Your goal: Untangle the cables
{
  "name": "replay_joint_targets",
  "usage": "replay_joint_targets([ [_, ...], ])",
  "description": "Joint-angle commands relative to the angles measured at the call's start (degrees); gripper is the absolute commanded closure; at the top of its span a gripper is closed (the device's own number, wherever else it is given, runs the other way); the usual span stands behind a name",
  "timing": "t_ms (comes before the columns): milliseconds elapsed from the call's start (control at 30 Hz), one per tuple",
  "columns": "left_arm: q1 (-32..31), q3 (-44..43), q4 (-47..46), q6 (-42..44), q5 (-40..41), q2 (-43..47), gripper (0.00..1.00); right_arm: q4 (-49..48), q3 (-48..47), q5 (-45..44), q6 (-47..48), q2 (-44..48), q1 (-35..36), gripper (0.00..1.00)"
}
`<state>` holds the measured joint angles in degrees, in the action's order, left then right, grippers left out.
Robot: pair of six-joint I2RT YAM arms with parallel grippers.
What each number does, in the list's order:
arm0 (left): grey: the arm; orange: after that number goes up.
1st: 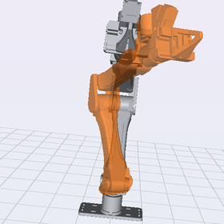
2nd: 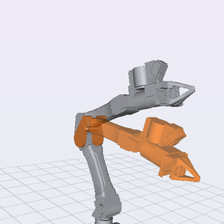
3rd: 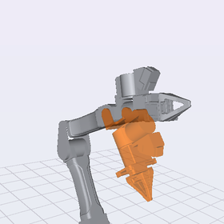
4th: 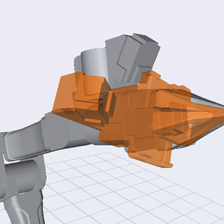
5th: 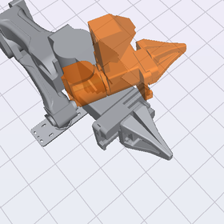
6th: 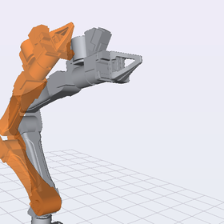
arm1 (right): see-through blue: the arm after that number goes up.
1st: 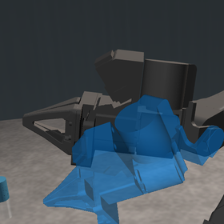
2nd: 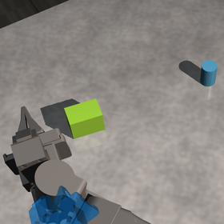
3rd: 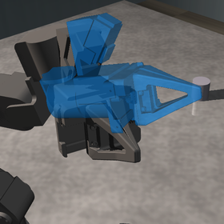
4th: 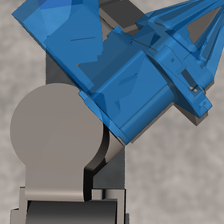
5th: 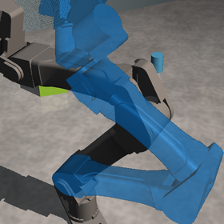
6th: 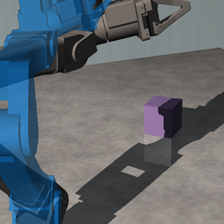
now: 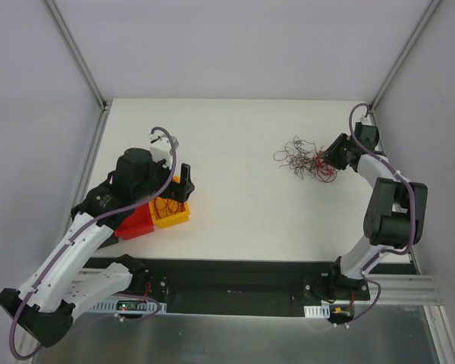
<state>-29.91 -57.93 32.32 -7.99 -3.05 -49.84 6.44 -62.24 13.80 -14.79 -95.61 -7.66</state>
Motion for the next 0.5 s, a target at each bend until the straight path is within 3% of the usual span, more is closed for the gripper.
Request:
replay_joint_targets([
  [0, 0.9, 0.7, -1.6, 1.5, -1.6, -1.0, 0.05, -7.7, -2.3, 8.3, -2.8, -4.4, 0.4, 0.68],
  [367, 4.2, 0.5, -1.6, 1.4, -5.9, -4.0, 0.05, -8.6, -6.0, 7.0, 1.2, -10.5, 1.2, 0.68],
  [467, 4.7, 0.5, -1.7, 1.4, -6.5, -4.6, 0.05, -7.6, -6.8, 6.6, 2.2, -10.1, 1.7, 0.79],
])
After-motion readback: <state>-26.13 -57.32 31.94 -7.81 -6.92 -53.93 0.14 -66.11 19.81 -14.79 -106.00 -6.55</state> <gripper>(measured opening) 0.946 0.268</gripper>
